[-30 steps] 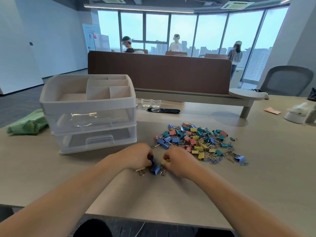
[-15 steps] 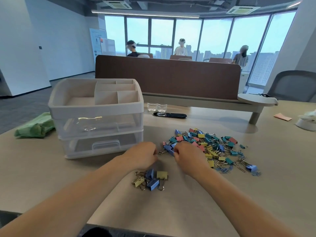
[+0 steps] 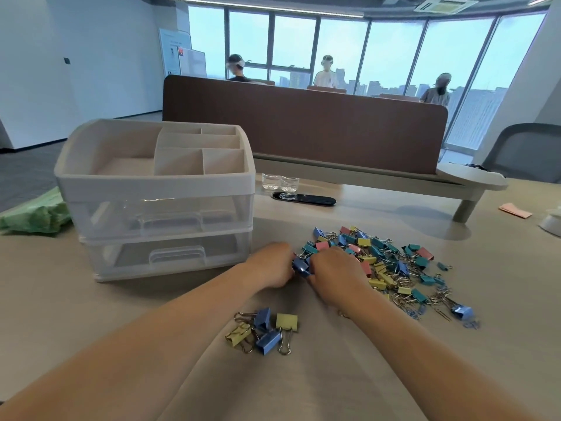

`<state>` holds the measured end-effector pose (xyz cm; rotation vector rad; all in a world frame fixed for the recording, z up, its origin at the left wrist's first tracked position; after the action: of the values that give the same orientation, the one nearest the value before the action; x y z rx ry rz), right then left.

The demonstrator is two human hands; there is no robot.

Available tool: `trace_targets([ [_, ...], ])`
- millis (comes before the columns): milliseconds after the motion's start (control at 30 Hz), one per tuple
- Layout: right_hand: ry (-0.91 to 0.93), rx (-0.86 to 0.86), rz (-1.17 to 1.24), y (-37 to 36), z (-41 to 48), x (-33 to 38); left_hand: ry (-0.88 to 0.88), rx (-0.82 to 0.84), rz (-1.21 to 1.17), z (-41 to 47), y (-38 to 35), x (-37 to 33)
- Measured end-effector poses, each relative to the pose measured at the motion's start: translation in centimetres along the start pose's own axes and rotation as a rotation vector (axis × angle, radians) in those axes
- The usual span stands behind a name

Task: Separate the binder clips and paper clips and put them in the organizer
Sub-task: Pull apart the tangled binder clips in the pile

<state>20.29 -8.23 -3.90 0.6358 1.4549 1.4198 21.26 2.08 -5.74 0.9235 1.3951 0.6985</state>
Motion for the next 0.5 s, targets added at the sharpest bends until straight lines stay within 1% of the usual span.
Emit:
trace_targets([
  [100,0.03,-0.02,0.012,0.3,-0.4,0.1,-0.023,0.036,-0.029,-0.4,0.0,-0.1],
  [200,0.052,-0.016,0.017,0.5,-0.7,0.3,-0.005,-0.005,-0.035,-1.3,0.7,0.0],
  [333,0.038,-0.016,0.06,0.9,-1.3,0.3,0.03,-0.044,-0.085,-2.8,1.7,0.8],
  [400,0.013,0.016,0.122,0.9,-1.4,-0.1,0.029,-0.074,-0.109,-3.5,2.3,1.4],
  [500,-0.052,0.064,0.279,0.9,-1.5,-1.0,0.041,-0.112,-0.133,-4.3,3.0,2.6],
])
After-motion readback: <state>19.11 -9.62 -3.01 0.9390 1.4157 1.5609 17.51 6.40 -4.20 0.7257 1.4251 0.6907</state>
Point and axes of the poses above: each hand's wrist, its own z-axis towards the middle knuckle, its own y-axis out of the back of the hand, x = y × z, the point moved 8 cm from there along z, towards the middle knuckle, and after that the axes turned 11 degrees about -z, right-handed, at the moved point
